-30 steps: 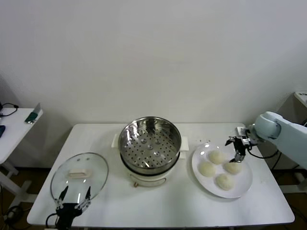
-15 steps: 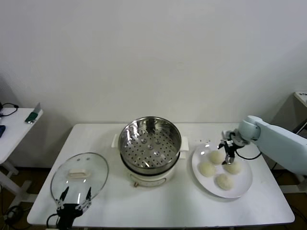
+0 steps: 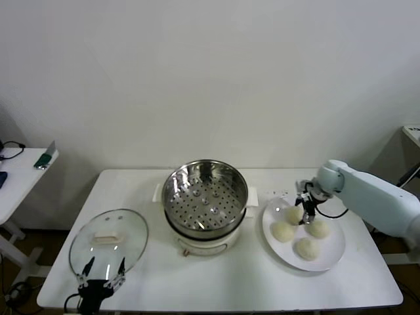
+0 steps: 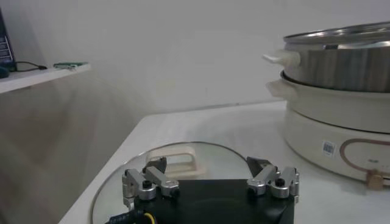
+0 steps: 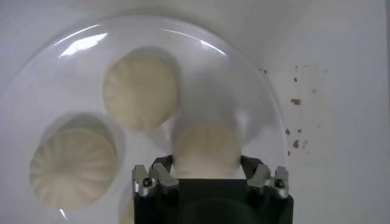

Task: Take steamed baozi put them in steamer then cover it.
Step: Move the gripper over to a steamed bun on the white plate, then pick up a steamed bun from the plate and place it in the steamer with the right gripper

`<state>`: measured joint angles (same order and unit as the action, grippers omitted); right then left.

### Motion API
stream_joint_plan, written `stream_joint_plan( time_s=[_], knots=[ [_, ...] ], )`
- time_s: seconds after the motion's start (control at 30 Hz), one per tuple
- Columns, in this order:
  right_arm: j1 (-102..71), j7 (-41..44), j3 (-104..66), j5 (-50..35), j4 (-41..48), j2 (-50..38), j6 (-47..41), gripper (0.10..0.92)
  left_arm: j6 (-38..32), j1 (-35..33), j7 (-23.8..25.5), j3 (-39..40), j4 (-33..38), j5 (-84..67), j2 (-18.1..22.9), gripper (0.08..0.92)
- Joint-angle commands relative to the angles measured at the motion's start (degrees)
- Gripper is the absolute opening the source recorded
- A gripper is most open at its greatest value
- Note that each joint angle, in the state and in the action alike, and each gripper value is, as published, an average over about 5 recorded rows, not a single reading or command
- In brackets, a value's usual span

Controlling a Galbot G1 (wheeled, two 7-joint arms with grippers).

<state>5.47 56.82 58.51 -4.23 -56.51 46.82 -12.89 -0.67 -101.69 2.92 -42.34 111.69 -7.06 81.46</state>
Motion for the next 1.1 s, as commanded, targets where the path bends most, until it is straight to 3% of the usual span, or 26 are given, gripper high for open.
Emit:
stream_joint_plan(
  time_s=[0.03, 0.3, 0.6, 0.83, 1.1],
  knots=[
    [2.7, 1.0, 1.3, -0.5, -0.2, 0.3, 1.5, 0.686, 0.0, 0.0, -0.1, 0.0, -0.1, 0.0, 0.0, 0.823],
    [24.8, 4.8, 13.5, -5.2, -6.2, -0.7, 14.2, 0.679, -0.3, -0.3, -0.2, 0.3, 0.0, 0.3, 0.0, 0.823],
    [46.0, 7.0, 19.7, -7.2, -14.2, 10.5, 33.5, 0.679, -0.3, -0.3, -0.3, 0.2, 0.7, 0.4, -0.4, 0.823],
    [43.9, 4.0, 18.9, -1.2, -16.9, 23.5, 40.9, 0.681, -0.5, -0.3, -0.3, 0.1, 1.2, 0.9, -0.4, 0.823],
    [31.0, 0.0, 18.3, 15.6, -8.8, 31.5, 47.6, 0.679, -1.0, -0.7, -0.4, 0.2, 1.4, 1.4, -0.4, 0.823]
  ],
)
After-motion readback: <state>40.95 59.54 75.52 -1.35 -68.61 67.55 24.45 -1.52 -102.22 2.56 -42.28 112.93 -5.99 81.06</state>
